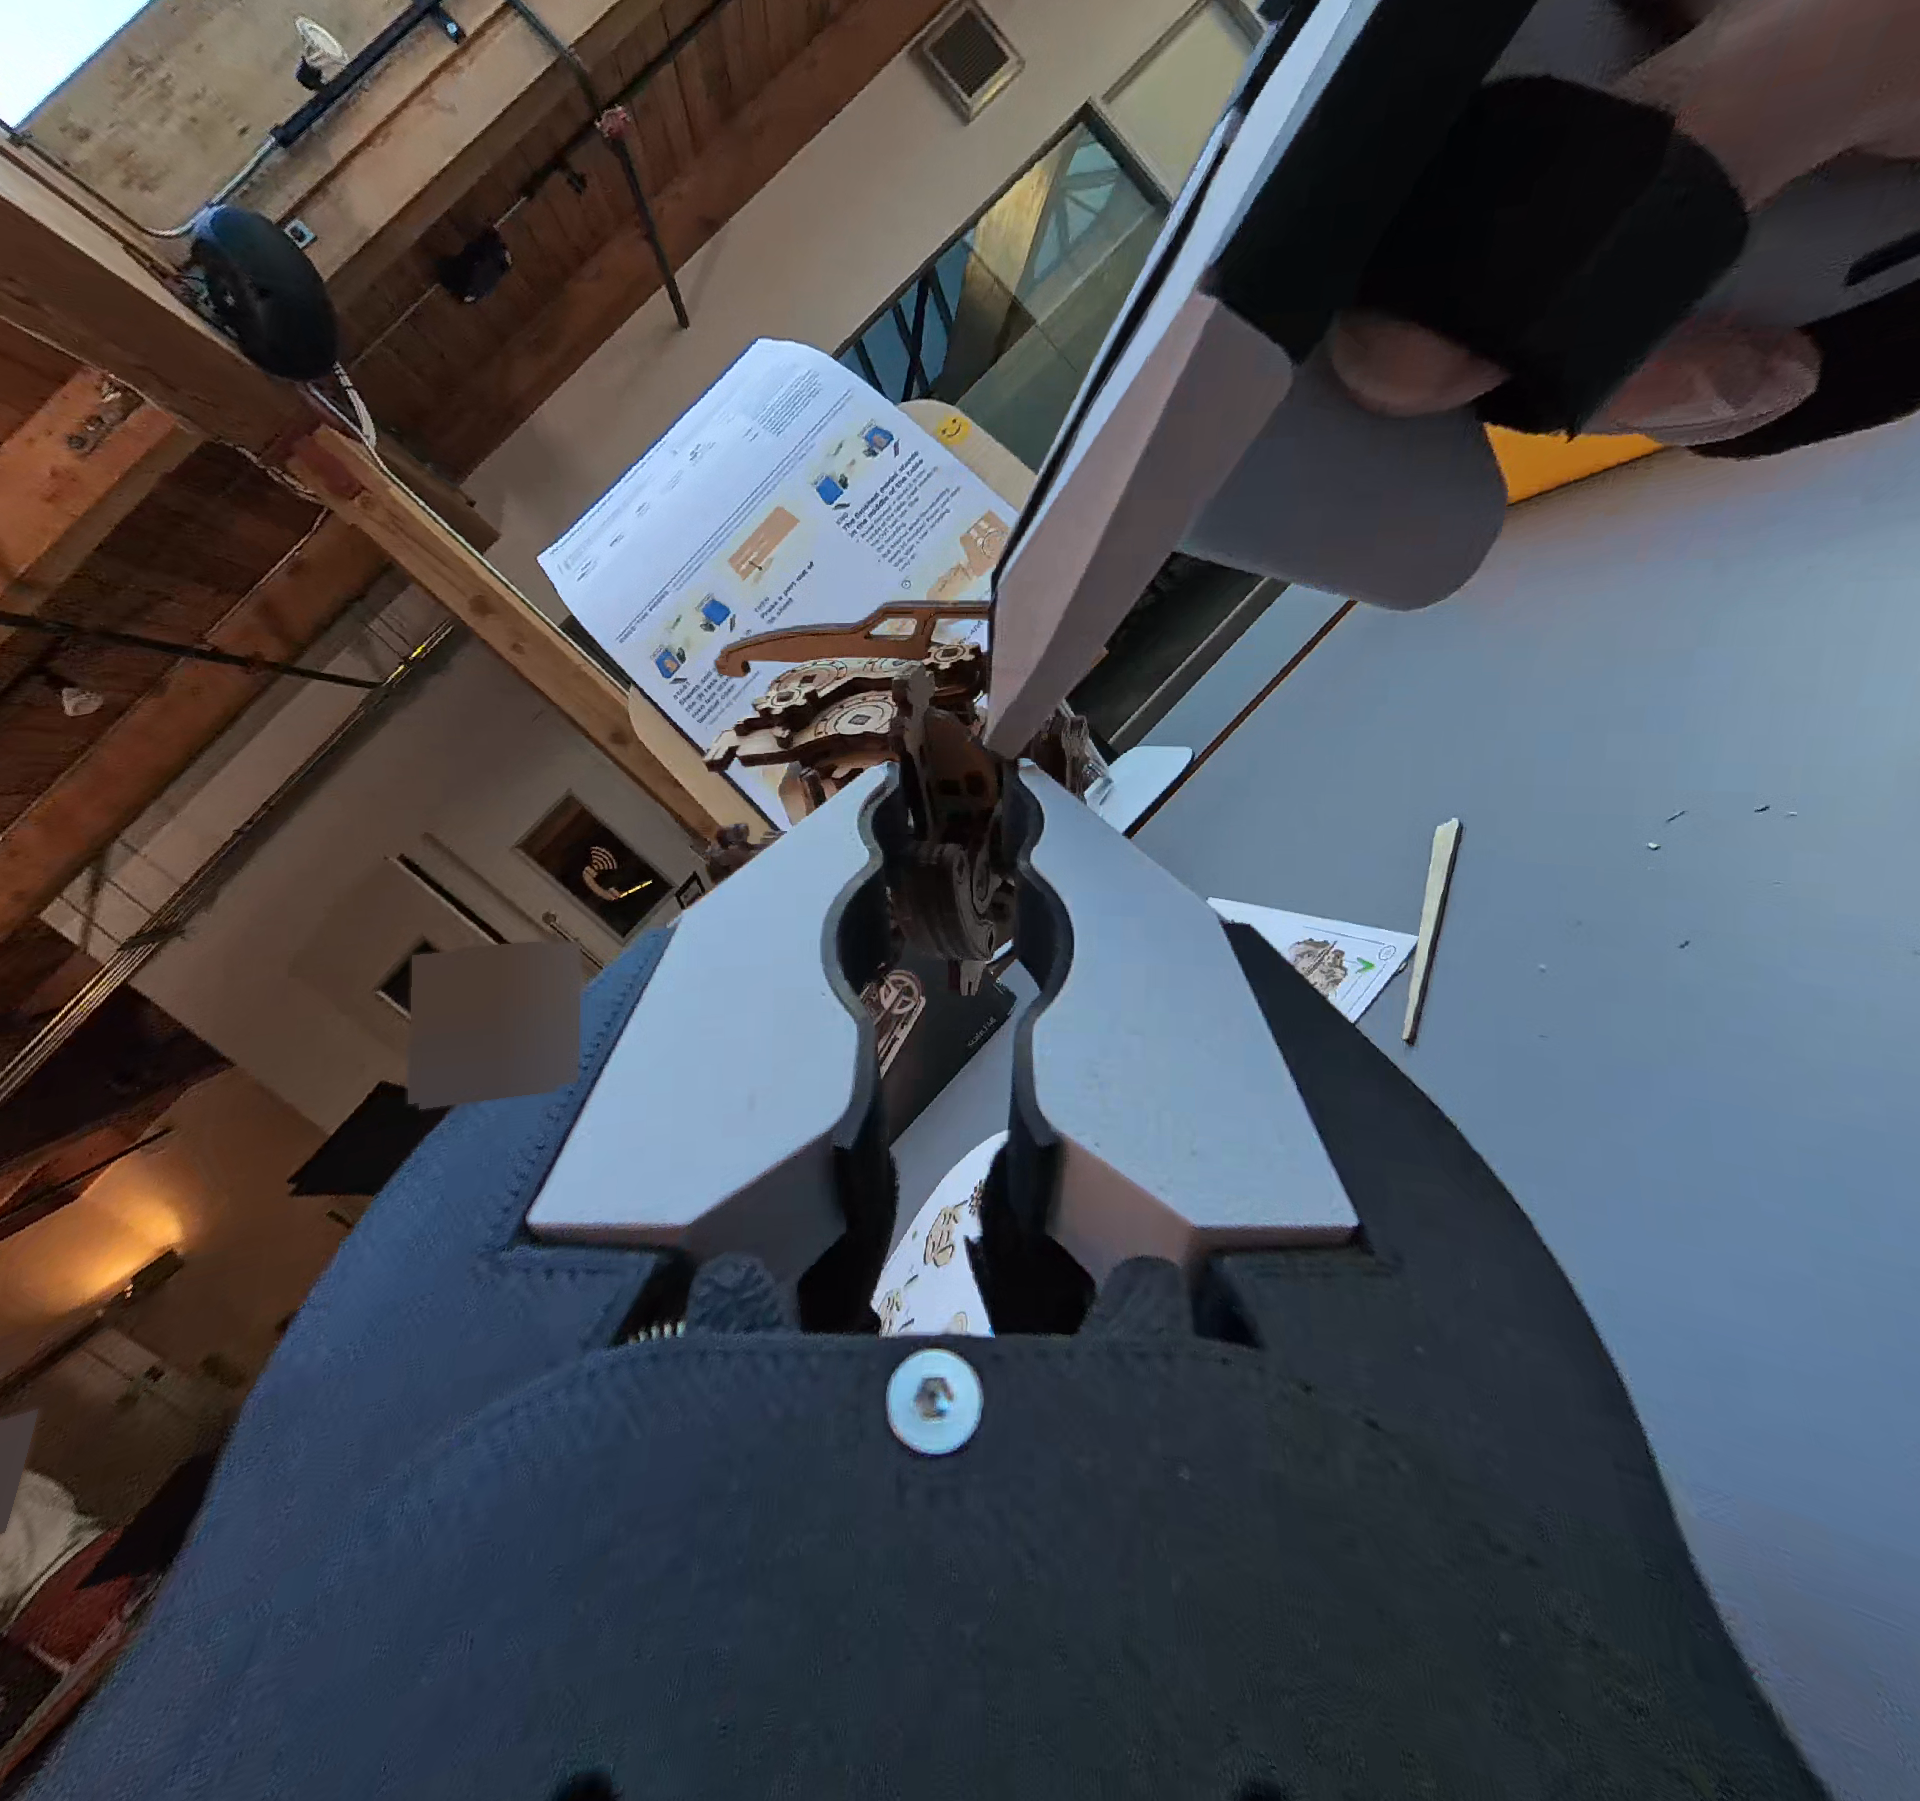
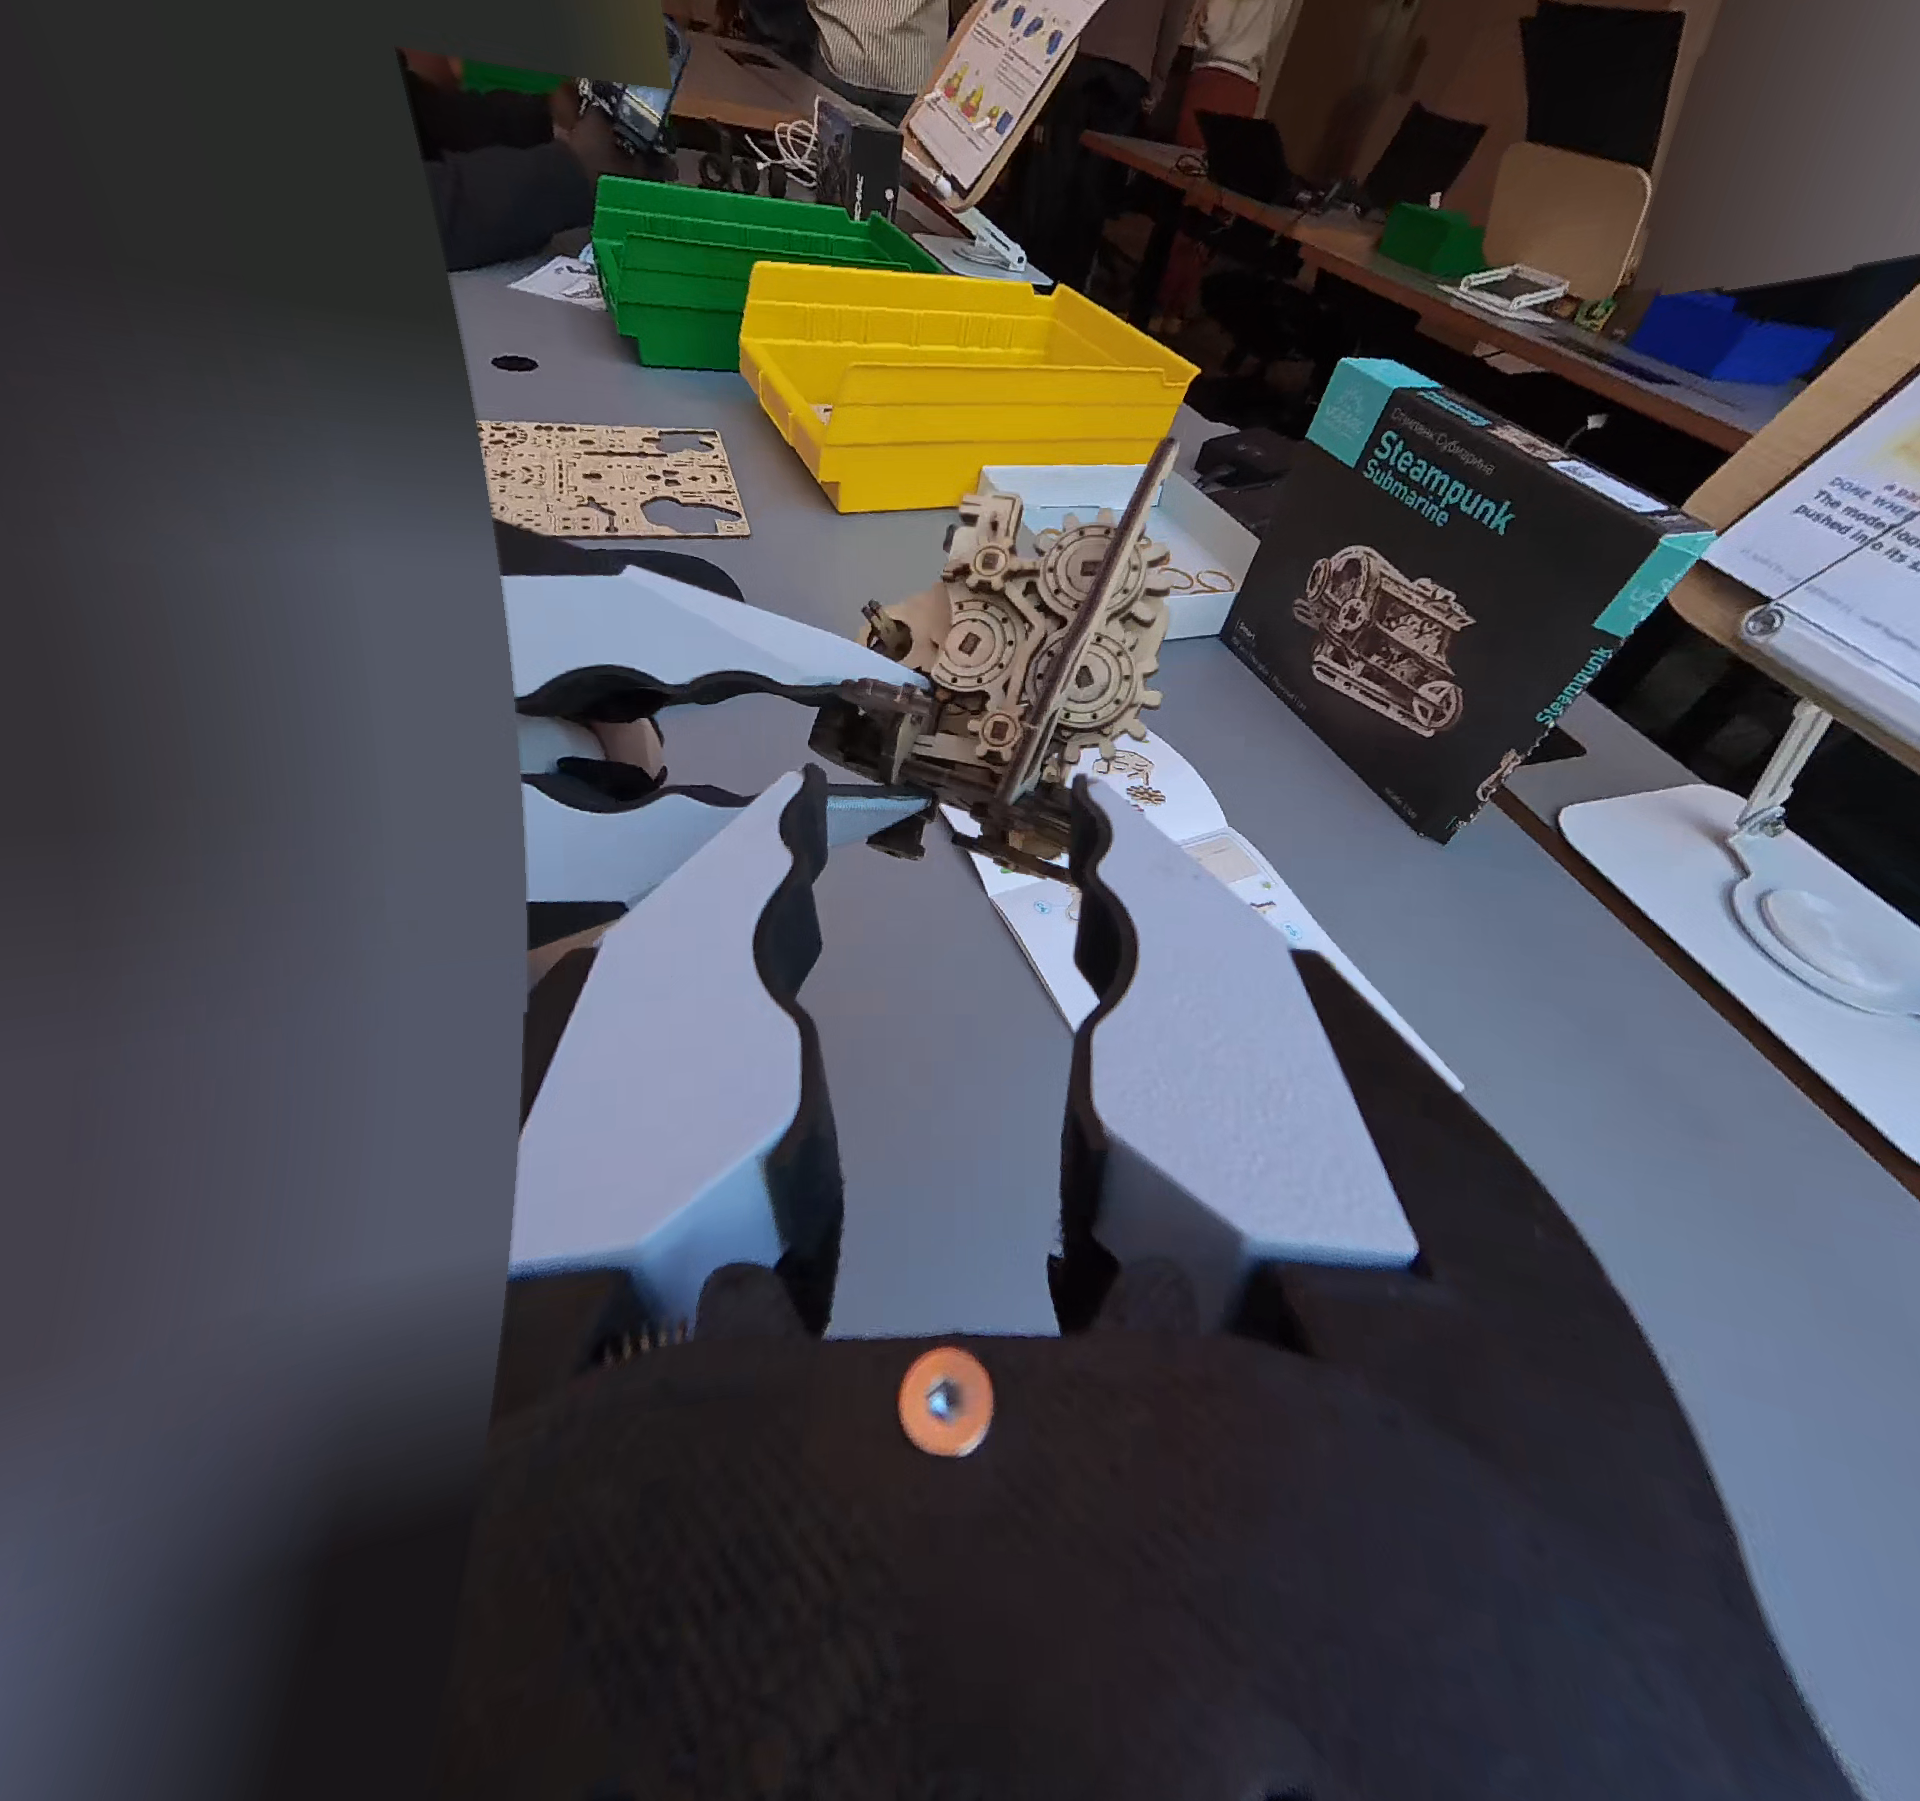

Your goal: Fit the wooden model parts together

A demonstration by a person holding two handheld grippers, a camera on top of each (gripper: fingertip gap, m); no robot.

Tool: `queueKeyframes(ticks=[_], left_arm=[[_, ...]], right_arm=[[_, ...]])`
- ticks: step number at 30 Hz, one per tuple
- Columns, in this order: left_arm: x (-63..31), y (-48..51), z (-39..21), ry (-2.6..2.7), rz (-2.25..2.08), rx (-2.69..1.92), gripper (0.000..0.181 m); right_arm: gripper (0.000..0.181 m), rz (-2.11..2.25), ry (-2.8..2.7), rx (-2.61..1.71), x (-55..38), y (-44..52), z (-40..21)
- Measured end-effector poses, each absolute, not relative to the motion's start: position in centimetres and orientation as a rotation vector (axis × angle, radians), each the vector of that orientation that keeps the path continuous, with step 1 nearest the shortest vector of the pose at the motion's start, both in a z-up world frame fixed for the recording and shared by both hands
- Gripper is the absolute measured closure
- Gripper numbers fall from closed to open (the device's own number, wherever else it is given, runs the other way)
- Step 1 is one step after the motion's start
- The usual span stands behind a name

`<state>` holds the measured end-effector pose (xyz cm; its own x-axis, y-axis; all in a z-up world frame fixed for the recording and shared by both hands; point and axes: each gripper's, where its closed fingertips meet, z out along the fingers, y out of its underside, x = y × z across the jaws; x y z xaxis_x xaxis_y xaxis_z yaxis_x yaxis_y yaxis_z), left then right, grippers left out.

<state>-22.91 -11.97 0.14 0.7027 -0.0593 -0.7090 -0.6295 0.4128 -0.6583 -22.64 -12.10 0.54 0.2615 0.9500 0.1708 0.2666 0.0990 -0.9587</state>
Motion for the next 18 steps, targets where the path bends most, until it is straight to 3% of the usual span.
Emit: queueKeyframes(ticks=[8,13,18], left_arm=[[-23.0,-10.7,-0.7,0.732,0.444,-1.195,0.166],[-22.7,-10.3,-1.0,0.733,0.465,-1.219,0.165],[-22.8,-10.1,-0.6,0.719,0.529,-1.210,0.165]], right_arm=[[0.130,0.828,-1.255,-1.557,-23.2,-11.4,-0.2],[0.145,0.820,-1.219,-1.642,-23.1,-10.1,-0.7],[0.144,0.791,-1.216,-1.640,-23.4,-9.8,-0.5]])
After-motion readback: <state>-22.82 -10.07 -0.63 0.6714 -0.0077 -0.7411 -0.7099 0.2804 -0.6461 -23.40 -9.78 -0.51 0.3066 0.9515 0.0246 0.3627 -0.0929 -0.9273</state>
